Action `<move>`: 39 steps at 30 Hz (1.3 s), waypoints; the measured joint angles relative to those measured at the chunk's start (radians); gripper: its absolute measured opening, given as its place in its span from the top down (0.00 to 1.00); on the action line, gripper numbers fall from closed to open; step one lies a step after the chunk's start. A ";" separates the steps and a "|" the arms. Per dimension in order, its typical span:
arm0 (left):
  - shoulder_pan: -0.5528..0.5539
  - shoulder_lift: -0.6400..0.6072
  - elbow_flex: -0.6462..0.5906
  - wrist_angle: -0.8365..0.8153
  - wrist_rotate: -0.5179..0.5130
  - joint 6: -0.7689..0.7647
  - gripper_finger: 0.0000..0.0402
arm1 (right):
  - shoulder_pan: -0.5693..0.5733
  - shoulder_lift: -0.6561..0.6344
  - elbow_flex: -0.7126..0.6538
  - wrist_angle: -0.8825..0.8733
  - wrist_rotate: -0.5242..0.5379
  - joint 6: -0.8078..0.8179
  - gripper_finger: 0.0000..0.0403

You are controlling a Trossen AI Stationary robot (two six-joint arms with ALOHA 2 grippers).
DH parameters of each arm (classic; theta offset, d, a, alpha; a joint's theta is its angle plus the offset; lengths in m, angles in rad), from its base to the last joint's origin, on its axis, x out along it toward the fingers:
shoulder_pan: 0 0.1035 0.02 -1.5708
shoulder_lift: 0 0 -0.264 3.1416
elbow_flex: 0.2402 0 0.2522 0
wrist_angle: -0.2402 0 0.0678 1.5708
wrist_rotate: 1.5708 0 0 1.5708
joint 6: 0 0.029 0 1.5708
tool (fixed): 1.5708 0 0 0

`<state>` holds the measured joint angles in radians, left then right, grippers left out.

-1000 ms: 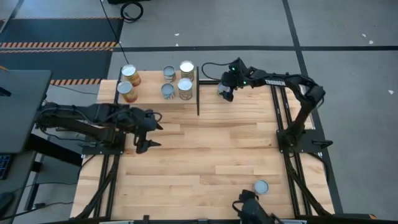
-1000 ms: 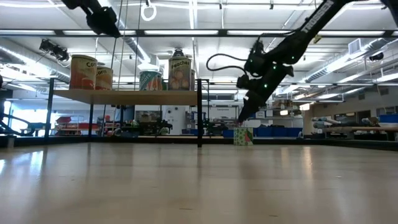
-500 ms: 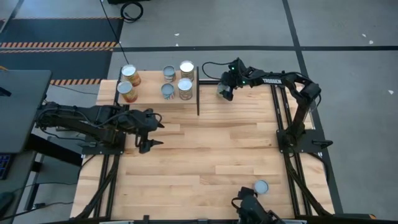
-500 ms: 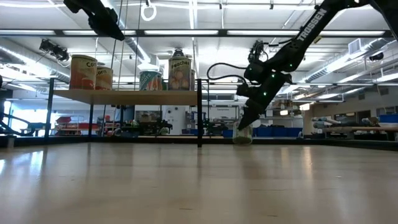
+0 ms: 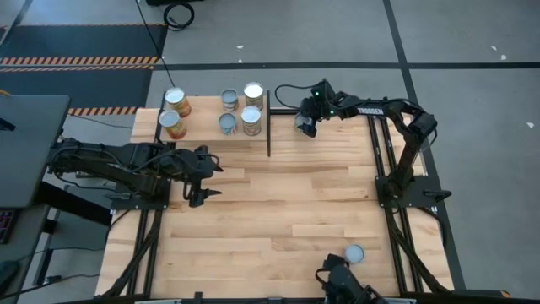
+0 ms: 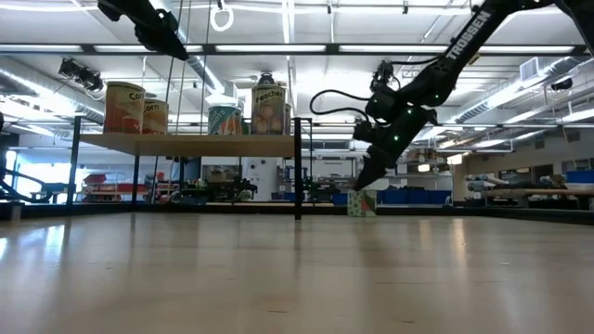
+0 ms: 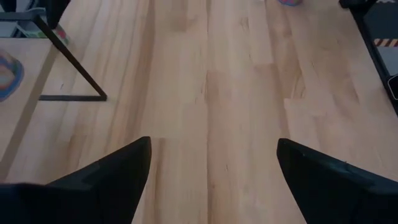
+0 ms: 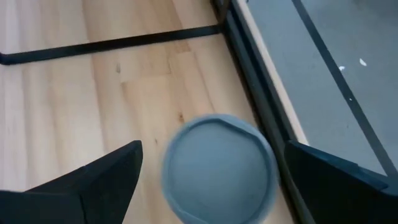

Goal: Pick and place cans onto a shelf
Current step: Move the canned pickles to the center of the table

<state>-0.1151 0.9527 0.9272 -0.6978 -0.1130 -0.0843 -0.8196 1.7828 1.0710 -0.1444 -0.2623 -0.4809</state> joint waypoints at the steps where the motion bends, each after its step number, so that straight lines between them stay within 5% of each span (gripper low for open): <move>1: 0.000 0.000 0.000 0.004 -0.005 0.006 0.12 | -0.006 0.000 -0.003 0.005 0.000 0.000 0.01; 11: 0.000 0.000 0.000 0.038 -0.022 0.025 0.12 | -0.001 0.110 -0.013 0.055 -0.027 0.064 0.04; 16: -0.001 -0.005 0.000 0.026 -0.029 0.017 0.12 | 0.032 0.117 -0.013 0.055 0.009 0.136 0.18; 20: -0.036 -0.005 0.000 0.035 0.072 0.011 0.12 | 0.100 0.078 -0.013 -0.029 0.105 0.193 0.32; 29: -0.129 -0.005 0.000 -0.018 0.008 -0.052 0.12 | 0.503 -0.106 -0.013 -0.338 0.363 0.438 0.32; 35: -0.194 -0.006 0.000 -0.065 -0.029 -0.057 0.12 | 0.856 -0.155 -0.013 -0.304 0.547 0.678 0.32; 39: -0.198 -0.006 0.000 -0.068 -0.029 -0.036 0.12 | 0.939 -0.154 -0.013 -0.298 0.667 0.831 0.31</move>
<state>-0.3134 0.9463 0.9268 -0.7662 -0.1421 -0.1200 0.1191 1.6283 1.0584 -0.4426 0.4044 0.3501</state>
